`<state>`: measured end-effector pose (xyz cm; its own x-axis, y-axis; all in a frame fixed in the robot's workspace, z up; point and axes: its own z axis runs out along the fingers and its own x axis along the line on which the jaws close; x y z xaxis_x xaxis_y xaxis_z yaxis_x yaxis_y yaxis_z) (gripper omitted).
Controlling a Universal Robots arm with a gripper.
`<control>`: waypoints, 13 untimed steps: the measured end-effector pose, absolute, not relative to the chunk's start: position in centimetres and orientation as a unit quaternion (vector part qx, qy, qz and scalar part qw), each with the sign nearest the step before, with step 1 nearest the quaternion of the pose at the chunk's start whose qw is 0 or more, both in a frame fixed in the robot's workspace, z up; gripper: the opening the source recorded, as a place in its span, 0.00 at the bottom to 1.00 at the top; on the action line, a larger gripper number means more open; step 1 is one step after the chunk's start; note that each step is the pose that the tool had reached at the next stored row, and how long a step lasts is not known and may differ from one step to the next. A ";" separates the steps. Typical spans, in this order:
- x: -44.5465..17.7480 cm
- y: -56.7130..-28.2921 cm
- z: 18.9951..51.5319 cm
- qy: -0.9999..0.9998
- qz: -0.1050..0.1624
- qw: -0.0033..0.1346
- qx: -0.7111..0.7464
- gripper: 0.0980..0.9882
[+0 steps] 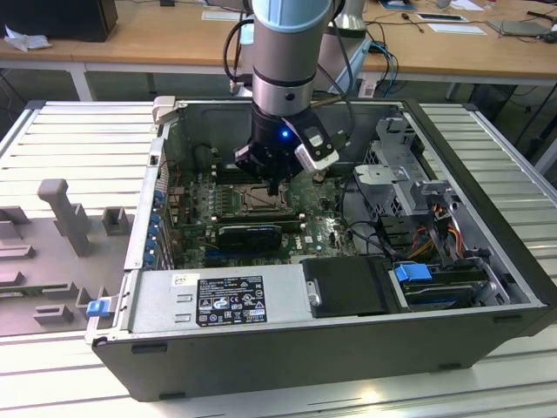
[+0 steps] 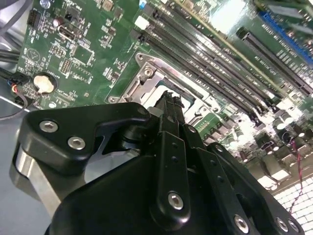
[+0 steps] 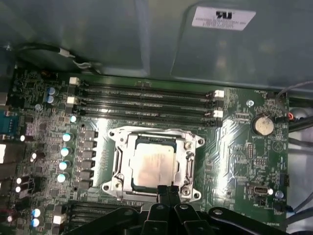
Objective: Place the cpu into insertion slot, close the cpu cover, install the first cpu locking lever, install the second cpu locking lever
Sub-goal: 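Install the second cpu locking lever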
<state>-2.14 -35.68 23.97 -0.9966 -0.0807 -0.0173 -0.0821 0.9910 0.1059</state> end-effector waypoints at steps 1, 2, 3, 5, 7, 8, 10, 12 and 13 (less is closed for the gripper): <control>-2.2 -35.8 24.0 0.998 0.053 0.006 -0.041 0.01; -2.2 -35.9 24.0 0.998 0.053 0.006 -0.041 0.01; -2.2 -36.1 24.0 0.998 0.054 0.006 -0.041 0.01; -2.2 -36.2 24.0 0.998 0.055 0.006 -0.041 0.01; -2.2 -36.4 24.0 0.998 0.055 0.006 -0.041 0.01; -2.2 -36.5 24.0 0.998 0.055 0.006 -0.041 0.01; -2.2 -36.9 24.0 0.998 0.055 0.005 -0.041 0.01; -2.2 -37.3 24.0 0.998 0.056 0.002 -0.040 0.01; -2.2 -37.6 23.9 0.998 0.057 0.000 -0.040 0.01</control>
